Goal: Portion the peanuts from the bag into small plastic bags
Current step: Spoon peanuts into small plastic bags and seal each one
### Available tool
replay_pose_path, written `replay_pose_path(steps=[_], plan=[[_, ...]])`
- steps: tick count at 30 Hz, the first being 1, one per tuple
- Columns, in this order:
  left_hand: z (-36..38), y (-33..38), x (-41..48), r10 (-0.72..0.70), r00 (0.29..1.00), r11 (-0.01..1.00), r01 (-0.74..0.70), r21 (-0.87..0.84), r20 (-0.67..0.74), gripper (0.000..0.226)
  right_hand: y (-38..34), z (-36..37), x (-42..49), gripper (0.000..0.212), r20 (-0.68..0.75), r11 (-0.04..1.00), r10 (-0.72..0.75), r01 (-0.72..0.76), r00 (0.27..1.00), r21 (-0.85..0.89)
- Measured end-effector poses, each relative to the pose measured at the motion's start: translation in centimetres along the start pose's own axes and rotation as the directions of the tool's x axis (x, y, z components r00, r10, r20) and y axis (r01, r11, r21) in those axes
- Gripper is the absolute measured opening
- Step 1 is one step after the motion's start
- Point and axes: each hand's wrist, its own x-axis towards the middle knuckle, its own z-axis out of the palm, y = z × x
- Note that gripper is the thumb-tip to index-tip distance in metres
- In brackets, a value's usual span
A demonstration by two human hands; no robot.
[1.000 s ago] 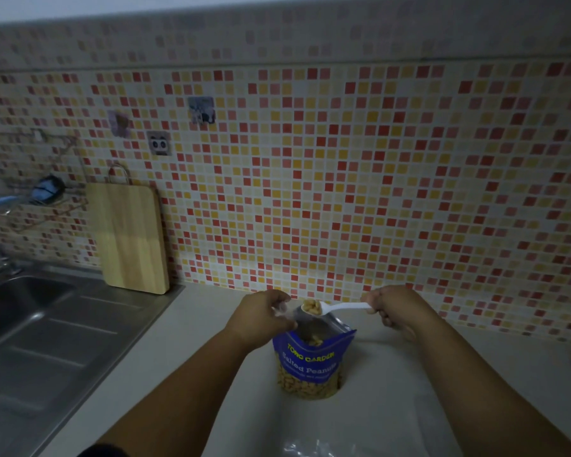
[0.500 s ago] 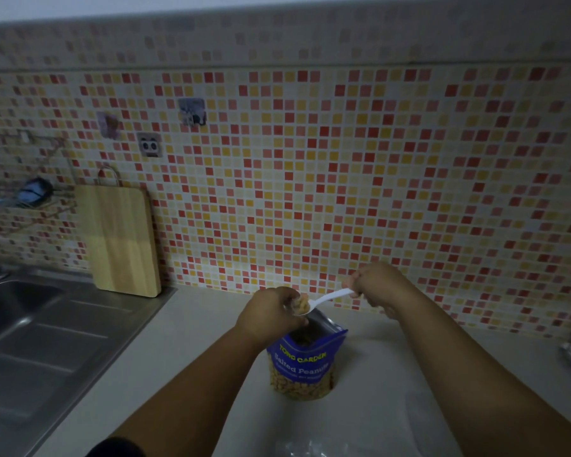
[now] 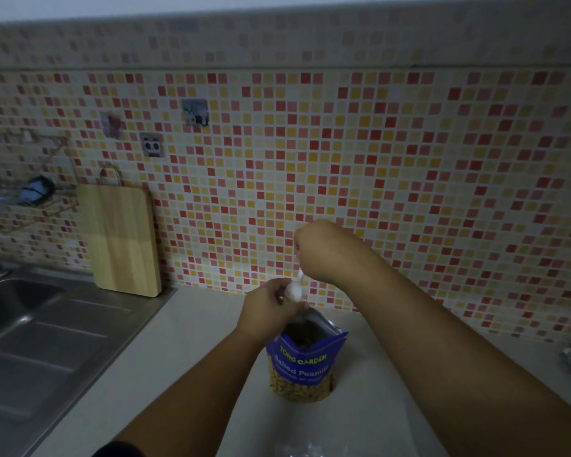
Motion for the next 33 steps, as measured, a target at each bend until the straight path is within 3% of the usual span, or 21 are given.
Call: replay_pose_path(steps=[4, 7, 8, 11, 16, 18, 21, 24, 26, 30, 33], plan=[[-0.3, -0.4, 0.2, -0.023, 0.998, 0.995, 0.018, -0.094, -0.055, 0.036, 0.3, -2.1, -1.3, 0.018, -0.102, 0.999, -0.027, 0.023, 0.994, -0.036], [-0.7, -0.6, 0.2, -0.044, 0.997, 0.986, 0.033, -0.161, -0.069, 0.036, 2.7, -1.9, -1.1, 0.014, -0.278, 0.998, 0.055, -0.042, 0.959, 0.051], [-0.9, -0.7, 0.1, -0.054, 0.996, 0.981, 0.04, -0.188, -0.068, 0.034, 3.4, -1.4, -0.9, 0.014, -0.251, 0.99, 0.127, -0.107, 0.96, 0.092], [-1.2, -1.0, -0.1, -0.092, 0.994, 0.955, 0.069, -0.288, -0.067, 0.04, 4.2, 2.7, -0.2, 0.014, 0.043, 0.923, 0.316, -0.318, 0.948, 0.218], [-1.1, -0.1, -1.0, -0.098, 0.994, 0.908, 0.071, -0.413, -0.044, 0.035, 3.8, 10.0, 0.1, 0.027, 0.192, 0.966, 0.101, -0.142, 0.976, 0.215], [-0.9, 0.1, -1.3, -0.099, 0.995, 0.893, 0.075, -0.443, -0.032, 0.028, 3.8, 11.2, -0.4, 0.029, 0.128, 0.949, 0.071, -0.106, 0.989, 0.296], [-0.6, 0.2, -1.5, -0.118, 0.993, 0.884, 0.096, -0.457, -0.02, 0.028, 3.1, 11.7, -1.7, 0.027, -0.136, 0.806, 0.103, -0.002, 0.985, 0.592], [-0.5, 0.2, -1.6, -0.142, 0.99, 0.869, 0.124, -0.478, -0.002, 0.034, 2.1, 11.4, -2.6, 0.021, -0.186, 0.598, 0.105, 0.088, 0.977, 0.796], [-0.5, 0.5, -1.8, -0.139, 0.99, 0.859, 0.134, -0.493, 0.028, 0.037, 1.7, 11.2, -2.8, 0.017, -0.207, 0.536, 0.128, 0.108, 0.97, 0.838], [-0.7, 1.0, -2.2, -0.104, 0.989, 0.828, 0.146, -0.541, 0.107, 0.045, 1.7, 11.6, -3.6, 0.018, -0.243, 0.522, 0.173, 0.12, 0.955, 0.845], [-1.0, 1.2, -2.4, -0.125, 0.984, 0.788, 0.176, -0.59, 0.126, 0.034, 1.8, 11.9, -3.9, 0.009, -0.237, 0.417, 0.233, 0.123, 0.943, 0.9]])
